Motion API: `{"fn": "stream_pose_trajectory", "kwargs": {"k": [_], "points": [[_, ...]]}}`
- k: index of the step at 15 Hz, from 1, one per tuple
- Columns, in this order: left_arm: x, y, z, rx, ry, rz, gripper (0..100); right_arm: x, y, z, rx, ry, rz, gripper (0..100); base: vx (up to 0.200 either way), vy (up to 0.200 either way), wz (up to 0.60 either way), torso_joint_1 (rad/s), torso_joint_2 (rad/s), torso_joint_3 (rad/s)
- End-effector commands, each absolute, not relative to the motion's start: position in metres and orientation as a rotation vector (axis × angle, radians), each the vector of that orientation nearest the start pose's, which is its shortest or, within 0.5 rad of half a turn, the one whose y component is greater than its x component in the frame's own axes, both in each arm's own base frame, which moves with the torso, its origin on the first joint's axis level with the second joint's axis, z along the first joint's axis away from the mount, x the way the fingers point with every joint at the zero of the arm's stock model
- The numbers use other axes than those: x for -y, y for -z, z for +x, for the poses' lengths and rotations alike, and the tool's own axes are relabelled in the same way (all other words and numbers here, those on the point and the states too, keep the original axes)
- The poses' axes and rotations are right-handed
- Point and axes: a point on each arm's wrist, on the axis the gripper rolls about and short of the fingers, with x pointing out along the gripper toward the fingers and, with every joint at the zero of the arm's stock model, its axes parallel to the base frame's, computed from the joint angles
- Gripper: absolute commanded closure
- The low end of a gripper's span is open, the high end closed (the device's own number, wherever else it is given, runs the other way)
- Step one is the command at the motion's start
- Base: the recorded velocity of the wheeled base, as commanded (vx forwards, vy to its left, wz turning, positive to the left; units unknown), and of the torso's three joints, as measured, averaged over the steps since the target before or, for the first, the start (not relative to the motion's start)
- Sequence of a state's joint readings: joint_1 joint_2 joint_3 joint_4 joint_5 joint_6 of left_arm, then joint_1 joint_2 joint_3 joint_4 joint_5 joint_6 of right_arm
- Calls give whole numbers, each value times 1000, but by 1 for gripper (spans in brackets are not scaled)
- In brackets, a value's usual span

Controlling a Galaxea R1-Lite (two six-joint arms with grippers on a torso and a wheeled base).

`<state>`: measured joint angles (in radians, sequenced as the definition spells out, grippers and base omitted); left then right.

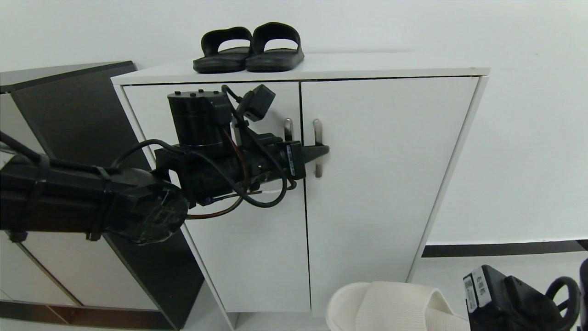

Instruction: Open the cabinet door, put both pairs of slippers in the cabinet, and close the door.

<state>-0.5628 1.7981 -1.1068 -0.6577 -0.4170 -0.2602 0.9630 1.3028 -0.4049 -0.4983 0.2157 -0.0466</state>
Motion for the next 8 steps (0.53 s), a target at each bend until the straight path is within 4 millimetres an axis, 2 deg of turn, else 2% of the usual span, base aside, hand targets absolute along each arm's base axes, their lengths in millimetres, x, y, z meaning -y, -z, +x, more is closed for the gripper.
{"fn": "stream_pose_trajectory", "kwargs": {"k": [1, 5, 7, 8], "points": [[193, -241, 276, -157, 994, -232, 100, -149, -159, 98, -365, -1177, -200, 100, 0, 0, 0, 0, 0, 0], [183, -246, 244, -155, 1025, -231, 100, -142, -158, 89, -366, -1285, -179, 100, 0, 0, 0, 0, 0, 0], [177, -247, 234, -153, 1027, -231, 100, -142, -157, 88, -377, -1287, -182, 100, 0, 0, 0, 0, 0, 0], [169, -249, 223, -148, 1027, -231, 100, -141, -156, 88, -385, -1287, -186, 100, 0, 0, 0, 0, 0, 0]]}}
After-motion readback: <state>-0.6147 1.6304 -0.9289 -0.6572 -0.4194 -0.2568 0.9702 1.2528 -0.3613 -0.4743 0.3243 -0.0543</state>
